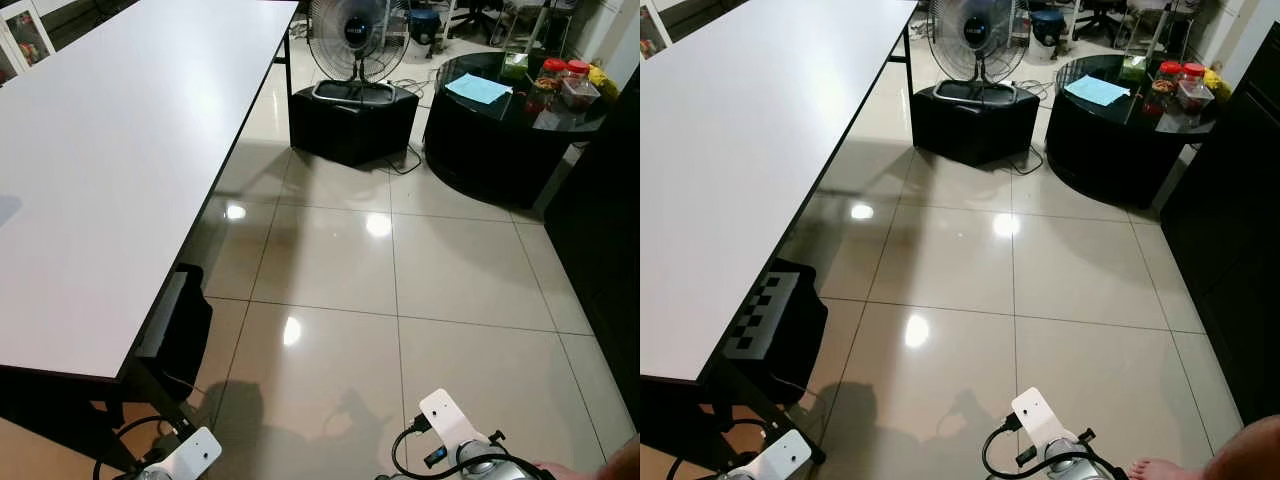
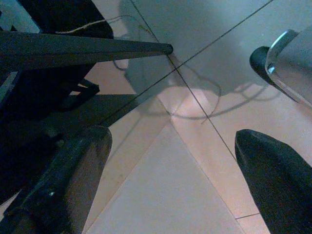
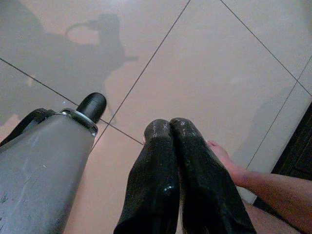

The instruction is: Setting the table

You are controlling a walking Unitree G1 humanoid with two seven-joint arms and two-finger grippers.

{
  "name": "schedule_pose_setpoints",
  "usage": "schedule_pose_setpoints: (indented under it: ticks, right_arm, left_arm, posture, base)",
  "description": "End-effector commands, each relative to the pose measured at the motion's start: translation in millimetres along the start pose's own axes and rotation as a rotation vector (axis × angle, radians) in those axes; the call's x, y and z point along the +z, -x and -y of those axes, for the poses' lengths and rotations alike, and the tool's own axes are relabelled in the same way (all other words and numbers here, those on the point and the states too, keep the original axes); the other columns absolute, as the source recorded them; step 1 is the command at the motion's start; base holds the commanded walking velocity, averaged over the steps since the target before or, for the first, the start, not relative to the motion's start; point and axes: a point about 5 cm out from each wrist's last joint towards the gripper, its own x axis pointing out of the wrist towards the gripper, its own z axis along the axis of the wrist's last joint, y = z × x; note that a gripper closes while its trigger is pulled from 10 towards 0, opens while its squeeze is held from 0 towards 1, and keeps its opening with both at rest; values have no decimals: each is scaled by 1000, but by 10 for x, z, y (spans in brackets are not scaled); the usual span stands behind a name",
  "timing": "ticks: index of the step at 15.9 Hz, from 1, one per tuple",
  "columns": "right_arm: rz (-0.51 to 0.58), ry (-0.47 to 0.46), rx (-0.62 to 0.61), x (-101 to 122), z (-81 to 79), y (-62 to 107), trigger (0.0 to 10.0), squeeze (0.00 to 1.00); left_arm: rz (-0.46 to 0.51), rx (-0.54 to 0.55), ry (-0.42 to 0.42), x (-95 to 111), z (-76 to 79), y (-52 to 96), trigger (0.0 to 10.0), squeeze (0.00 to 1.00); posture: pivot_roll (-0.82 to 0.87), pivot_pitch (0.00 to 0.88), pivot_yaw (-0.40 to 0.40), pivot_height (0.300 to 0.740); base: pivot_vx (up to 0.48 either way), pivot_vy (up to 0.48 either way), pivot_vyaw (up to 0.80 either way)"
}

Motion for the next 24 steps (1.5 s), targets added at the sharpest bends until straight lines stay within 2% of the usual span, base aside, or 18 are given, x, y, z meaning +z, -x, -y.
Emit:
schedule_pose_setpoints:
  ticks: [1,2,4,6,7,11,13,18,24]
  right_arm:
    - [7,13,-7,12,5,-1,10000,0]
    - [8,14,-8,12,5,-1,10000,0]
    - [12,21,-10,18,4,-1,10000,0]
    - [23,40,-13,33,8,-1,10000,0]
    - [20,39,-19,28,16,-1,10000,0]
    - [17,28,-9,13,7,1,10000,0]
    - [-16,-54,19,-35,-19,3,10000,0]
    - [-9,-33,24,-18,-13,2,10000,0]
    - [-9,-23,32,-7,-27,0,10000,0]
  left_arm:
    - [10,5,8,15,-5,0,10000,0]
    - [20,-2,26,20,0,0,10000,0]
    - [19,7,11,19,-10,1,10000,0]
    - [57,63,39,49,-44,4,10000,0]
    - [44,43,65,35,-28,2,10000,0]
    - [42,32,67,27,-12,2,10000,0]
    - [41,27,71,23,-6,2,10000,0]
    - [39,21,67,24,-7,1,10000,0]
    - [38,20,60,18,-17,3,10000,0]
  posture:
    - [71,0,9,740]
    - [70,0,13,740]
    - [68,0,20,740]
    - [66,0,21,740]
    - [65,0,19,740]
    - [64,0,19,740]
    - [62,0,19,740]
    - [59,0,21,740]
    - [59,0,26,740]
  base:
    - [0,0,0]
    - [0,0,0]
    - [0,0,0]
    - [0,0,0]
    - [0,0,0]
    - [0,0,0]
    - [0,0,0]
    - [0,0,0]
    - [0,0,709]
